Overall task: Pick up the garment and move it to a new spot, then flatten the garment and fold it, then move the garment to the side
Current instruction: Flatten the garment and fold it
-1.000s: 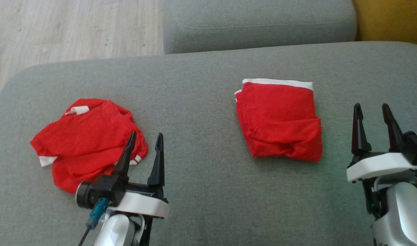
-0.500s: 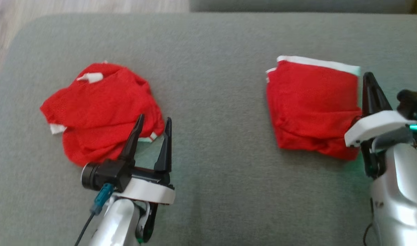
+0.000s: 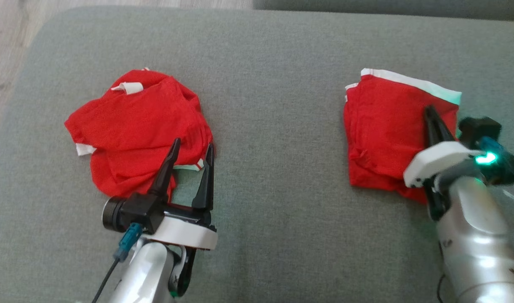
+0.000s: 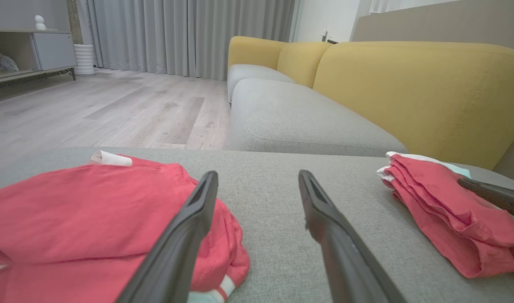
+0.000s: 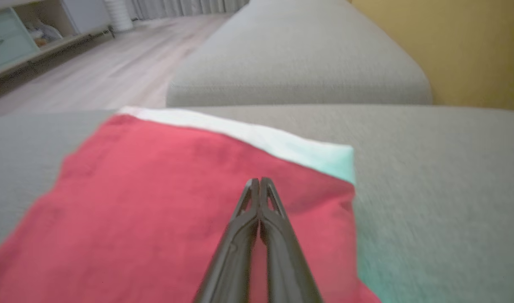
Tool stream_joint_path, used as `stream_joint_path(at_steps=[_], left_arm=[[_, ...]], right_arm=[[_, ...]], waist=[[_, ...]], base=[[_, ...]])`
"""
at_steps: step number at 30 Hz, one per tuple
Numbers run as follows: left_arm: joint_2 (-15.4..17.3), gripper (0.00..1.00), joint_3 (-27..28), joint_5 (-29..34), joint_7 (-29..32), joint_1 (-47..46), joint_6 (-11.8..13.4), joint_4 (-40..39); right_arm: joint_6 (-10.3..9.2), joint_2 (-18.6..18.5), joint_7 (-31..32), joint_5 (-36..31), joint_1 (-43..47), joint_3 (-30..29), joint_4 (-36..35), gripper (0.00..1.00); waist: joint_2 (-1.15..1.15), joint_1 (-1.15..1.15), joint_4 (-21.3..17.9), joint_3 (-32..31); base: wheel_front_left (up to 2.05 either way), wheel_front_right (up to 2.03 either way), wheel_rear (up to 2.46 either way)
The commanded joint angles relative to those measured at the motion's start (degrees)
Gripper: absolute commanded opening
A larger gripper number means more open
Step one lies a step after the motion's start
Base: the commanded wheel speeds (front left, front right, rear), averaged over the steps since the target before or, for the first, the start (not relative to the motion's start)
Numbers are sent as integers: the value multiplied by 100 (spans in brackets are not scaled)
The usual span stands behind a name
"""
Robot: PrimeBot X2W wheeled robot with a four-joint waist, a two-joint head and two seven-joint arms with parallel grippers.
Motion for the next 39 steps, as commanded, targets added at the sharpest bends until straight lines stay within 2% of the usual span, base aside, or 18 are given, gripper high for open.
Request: stream_joint_path(at_steps=[1,8,18,24,29,38,39], left_arm=[[39,100,141,-19,-29,-158,2,-146],[39,100,70,-33,-29,-116,6,-200],[39,100,21,-86,-29,-176,8,-211],[39,100,104,-83,-29,-153,33,-180],[39,100,190,-80,-29,-73,50,-194],[39,100,291,-117,-29,181,102,-220],[39,100,294,-121,-29,207,108,-215]], right_arm=[[-5,101,-115,63,-263,244,-142,0],[-5,115,-283,751,-493,1267,-51,0],[-5,116,-107,908,-725,1876,1011,0],[-5,116,-229,1143,-761,2105,1153,0],[-5,117,-315,1201,-686,1836,815,0],[-5,115,-322,763,344,1085,-981,0],[-5,116,-322,732,488,1015,-1162,23]], waist=[[0,0,-28,-60],[0,0,9,-65],[0,0,186,114],[0,0,106,-15],[0,0,-100,-273],[0,0,-526,-744],[0,0,-551,-780]], base=[[0,0,0],[0,0,0],[0,0,0],[0,0,0],[0,0,0],[0,0,0],[0,0,0]])
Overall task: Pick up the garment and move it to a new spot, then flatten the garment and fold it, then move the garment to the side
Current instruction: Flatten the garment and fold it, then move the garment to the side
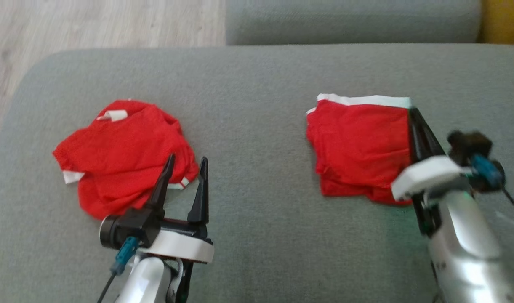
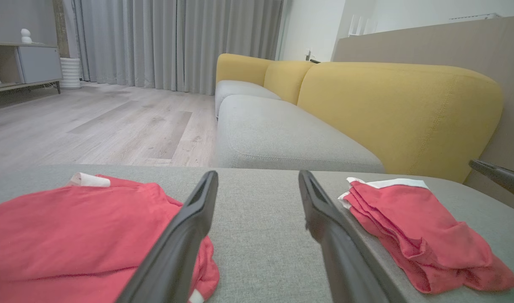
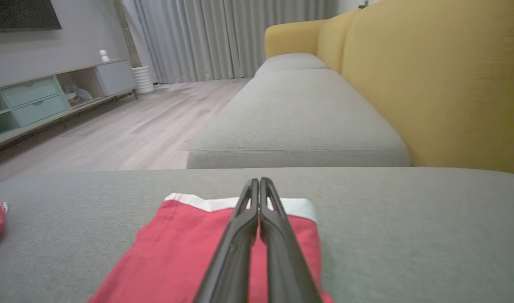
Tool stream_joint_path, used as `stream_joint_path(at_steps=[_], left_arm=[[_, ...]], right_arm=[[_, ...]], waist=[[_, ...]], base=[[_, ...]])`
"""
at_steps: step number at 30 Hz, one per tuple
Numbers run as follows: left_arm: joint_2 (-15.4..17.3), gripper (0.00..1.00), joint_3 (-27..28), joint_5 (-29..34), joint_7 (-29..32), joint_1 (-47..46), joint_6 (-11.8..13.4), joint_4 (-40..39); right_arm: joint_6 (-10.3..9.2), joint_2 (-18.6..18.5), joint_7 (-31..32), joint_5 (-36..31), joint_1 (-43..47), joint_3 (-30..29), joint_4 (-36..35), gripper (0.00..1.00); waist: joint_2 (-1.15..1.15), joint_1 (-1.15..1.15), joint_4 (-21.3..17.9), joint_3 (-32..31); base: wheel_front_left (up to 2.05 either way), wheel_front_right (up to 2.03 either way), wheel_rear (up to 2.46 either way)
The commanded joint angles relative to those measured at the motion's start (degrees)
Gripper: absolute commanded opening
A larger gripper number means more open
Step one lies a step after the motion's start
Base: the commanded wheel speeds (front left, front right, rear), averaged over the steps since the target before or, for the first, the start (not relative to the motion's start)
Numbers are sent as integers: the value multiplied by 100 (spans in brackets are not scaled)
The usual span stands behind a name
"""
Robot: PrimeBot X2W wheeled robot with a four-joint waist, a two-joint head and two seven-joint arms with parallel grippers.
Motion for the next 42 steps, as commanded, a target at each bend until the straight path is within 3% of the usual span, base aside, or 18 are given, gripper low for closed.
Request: stream_joint_path(at_steps=[1,2,12,24,31,42], left_arm=[[39,100,214,-50,-29,-63,56,-177],[39,100,219,-48,-29,-40,62,-172],[39,100,269,-83,-29,281,106,-133],[39,100,235,-58,-29,311,87,-153],[39,100,161,9,-29,82,22,-153],[39,100,142,8,-29,-231,-30,-92]], right_arm=[[-4,78,-63,-80,223,-26,-515,96],[-4,78,-63,-76,382,-87,-692,100],[-4,79,-29,123,1799,-191,-1749,100],[-4,79,290,189,1903,-195,-2050,100],[-4,79,887,153,1290,-451,-1714,100],[-4,80,1723,-10,249,-794,-452,100]], waist=[[0,0,-157,-192],[0,0,-179,-224],[0,0,-315,-476],[0,0,-300,-371],[0,0,-150,78],[0,0,149,551]], base=[[0,0,0],[0,0,0],[0,0,0],[0,0,0],[0,0,0],[0,0,0]])
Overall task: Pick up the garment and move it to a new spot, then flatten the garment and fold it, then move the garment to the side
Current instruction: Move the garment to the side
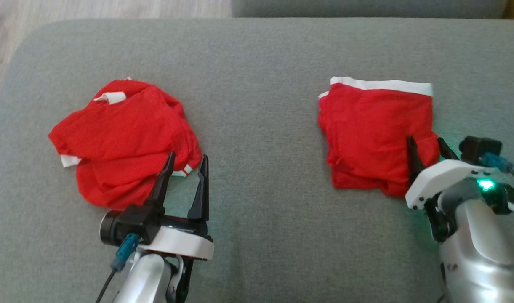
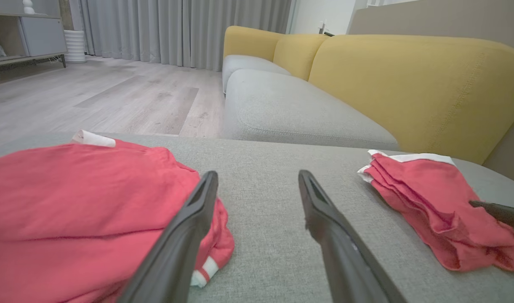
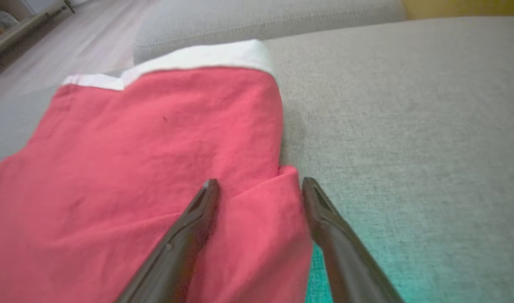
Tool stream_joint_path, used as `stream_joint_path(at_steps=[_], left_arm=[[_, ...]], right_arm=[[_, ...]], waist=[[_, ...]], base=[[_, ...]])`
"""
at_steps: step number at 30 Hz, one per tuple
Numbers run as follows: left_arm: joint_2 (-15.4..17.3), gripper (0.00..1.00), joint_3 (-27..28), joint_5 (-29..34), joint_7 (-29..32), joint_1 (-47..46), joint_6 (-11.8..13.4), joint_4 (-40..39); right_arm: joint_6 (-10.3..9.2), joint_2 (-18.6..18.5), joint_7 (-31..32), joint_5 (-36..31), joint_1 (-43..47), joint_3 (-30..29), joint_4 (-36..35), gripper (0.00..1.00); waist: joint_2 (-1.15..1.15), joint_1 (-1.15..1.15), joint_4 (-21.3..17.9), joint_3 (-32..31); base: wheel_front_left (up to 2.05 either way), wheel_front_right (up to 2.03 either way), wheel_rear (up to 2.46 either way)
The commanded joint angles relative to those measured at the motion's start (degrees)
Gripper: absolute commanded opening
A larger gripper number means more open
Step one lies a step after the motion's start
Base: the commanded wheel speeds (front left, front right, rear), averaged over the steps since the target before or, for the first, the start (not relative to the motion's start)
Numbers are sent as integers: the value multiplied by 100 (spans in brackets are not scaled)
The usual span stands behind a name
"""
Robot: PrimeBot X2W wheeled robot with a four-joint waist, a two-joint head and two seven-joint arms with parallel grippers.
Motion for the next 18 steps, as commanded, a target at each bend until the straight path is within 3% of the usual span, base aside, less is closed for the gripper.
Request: stream_joint_path(at_steps=[1,8,9,10,18], left_arm=[[30,100,133,22,-29,-216,-10,-153],[30,100,83,4,-29,-252,7,-147],[30,100,81,3,-29,-258,11,-141],[30,100,81,1,-29,-265,15,-135],[30,100,179,2,-29,-158,43,-107]], right_arm=[[-4,-3,47,-27,-268,139,-37,100],[-4,-92,378,108,-562,429,597,100],[-4,-140,389,117,-598,508,670,34],[-4,-190,378,122,-628,599,732,0],[-4,-707,88,108,-751,1528,906,0]], waist=[[0,-1,65,70],[0,-1,117,120],[0,-1,118,111],[0,-1,118,94],[0,-1,-53,-268]], base=[[0,0,0],[0,0,0],[0,0,0],[0,0,0],[0,0,0]])
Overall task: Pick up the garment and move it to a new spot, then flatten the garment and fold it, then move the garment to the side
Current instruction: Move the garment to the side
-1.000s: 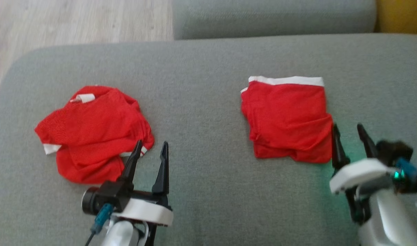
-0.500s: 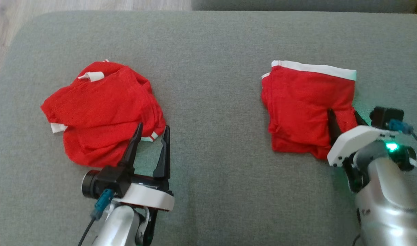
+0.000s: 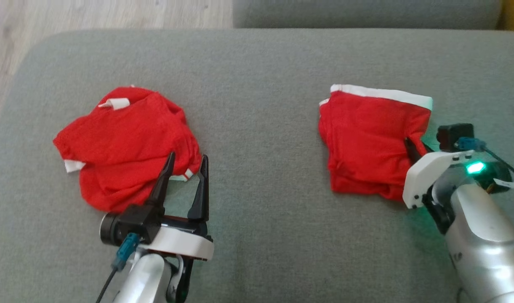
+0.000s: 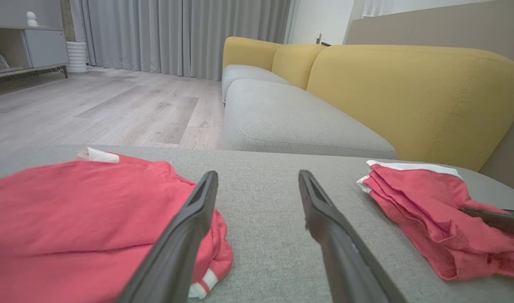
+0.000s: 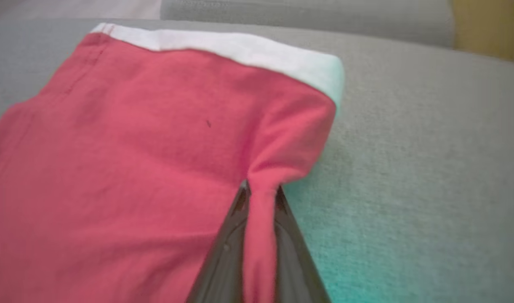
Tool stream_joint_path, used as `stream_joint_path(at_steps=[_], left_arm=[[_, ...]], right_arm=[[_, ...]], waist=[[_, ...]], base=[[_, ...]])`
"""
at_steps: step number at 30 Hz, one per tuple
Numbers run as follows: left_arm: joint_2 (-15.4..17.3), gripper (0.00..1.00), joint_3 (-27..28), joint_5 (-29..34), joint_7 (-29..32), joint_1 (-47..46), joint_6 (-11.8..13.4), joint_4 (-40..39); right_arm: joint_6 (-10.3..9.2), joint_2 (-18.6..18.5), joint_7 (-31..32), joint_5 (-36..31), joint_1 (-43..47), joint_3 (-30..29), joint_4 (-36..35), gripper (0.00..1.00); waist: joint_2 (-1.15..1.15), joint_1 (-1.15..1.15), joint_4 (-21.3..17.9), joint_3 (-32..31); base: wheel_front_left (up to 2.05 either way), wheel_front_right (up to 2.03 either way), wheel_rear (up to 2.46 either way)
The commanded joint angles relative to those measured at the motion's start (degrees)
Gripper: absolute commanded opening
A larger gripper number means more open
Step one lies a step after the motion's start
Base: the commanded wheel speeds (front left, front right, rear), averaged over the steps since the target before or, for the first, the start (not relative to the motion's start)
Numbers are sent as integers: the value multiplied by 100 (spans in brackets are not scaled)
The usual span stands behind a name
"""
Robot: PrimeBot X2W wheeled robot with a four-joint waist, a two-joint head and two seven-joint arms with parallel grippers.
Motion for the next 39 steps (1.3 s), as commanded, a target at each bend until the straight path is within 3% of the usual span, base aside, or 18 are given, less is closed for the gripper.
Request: stream_joint_path(at_steps=[1,5,10,18,25,32,33,34,39], left_arm=[[30,100,190,-3,-29,-102,36,-162],[30,100,189,-14,-29,-15,57,-189],[30,100,209,7,-29,20,59,-261],[30,100,211,72,-29,-139,-17,-322],[30,100,237,102,-29,-280,-67,-352],[30,100,221,112,-29,-375,-81,-328],[30,100,223,113,-29,-391,-80,-327],[30,100,228,116,-29,-402,-77,-325],[30,100,269,142,-29,-373,-81,-288]], right_arm=[[-4,-176,-122,-111,-88,315,-174,0],[-4,-660,-156,-220,-59,871,-320,0],[-4,-1558,-1,-310,-40,1372,-490,0],[-4,-2890,223,-477,-151,1284,-372,0],[-4,-3295,224,-849,-316,678,-211,0],[-4,-3114,220,-1257,-360,34,-104,0],[-4,-3068,219,-1313,-363,-53,-99,23],[-4,-3007,215,-1358,-364,-151,-100,100],[-4,-2664,174,-1592,-315,-486,-187,100]], waist=[[0,0,-88,-118],[0,0,-177,-232],[0,0,-231,-177],[0,0,-141,289],[0,0,-63,623],[0,0,-69,697],[0,0,-78,691],[0,0,-92,675],[0,0,-180,478]], base=[[0,0,0],[0,0,0],[0,0,0],[0,0,0],[0,0,0],[0,0,0],[0,0,0],[0,0,0],[0,0,0]])
